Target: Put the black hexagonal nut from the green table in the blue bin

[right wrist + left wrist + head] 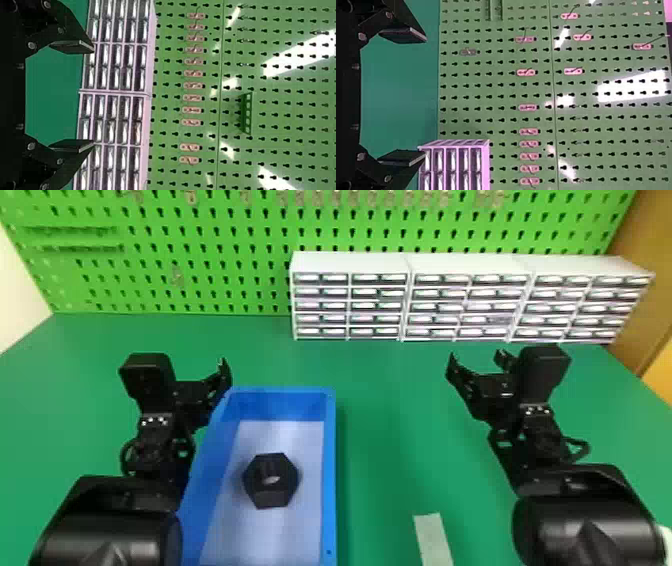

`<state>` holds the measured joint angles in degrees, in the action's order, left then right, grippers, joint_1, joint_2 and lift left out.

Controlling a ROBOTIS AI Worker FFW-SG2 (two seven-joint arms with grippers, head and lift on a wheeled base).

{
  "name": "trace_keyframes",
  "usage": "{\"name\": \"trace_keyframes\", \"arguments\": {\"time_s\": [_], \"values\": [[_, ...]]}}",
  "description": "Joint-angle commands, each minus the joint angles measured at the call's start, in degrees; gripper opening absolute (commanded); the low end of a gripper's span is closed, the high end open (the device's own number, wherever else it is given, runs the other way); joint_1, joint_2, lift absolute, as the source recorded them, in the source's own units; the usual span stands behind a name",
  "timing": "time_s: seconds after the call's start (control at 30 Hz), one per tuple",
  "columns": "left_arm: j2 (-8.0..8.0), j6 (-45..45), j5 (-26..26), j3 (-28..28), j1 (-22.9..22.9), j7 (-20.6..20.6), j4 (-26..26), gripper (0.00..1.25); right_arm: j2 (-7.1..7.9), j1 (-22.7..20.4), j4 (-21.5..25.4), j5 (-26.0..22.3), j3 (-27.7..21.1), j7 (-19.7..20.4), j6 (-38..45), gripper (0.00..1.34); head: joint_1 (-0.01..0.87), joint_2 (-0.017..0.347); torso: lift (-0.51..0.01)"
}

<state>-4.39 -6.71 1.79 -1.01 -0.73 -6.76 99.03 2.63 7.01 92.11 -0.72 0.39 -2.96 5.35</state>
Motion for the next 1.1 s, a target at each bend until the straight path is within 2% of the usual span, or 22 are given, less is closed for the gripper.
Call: {"name": "trace_keyframes", "arguments": {"time_s": [0.0, 1.07], "values": [[0.00, 0.5, 0.0, -0.4, -0.2, 0.0, -0.3, 1.00, 0.10, -0.2, 0.0, 0.0, 0.0, 0.1, 0.0, 0.90, 0.686, 0.051, -0.096], [0.00, 0.4, -0.2, -0.7, -0.6, -0.1, -0.5, 1.01, 0.27, -0.8, -0.1, 0.2, -0.5, 0.2, 0.7, 0.91, 0.686, 0.051, -0.096]]}}
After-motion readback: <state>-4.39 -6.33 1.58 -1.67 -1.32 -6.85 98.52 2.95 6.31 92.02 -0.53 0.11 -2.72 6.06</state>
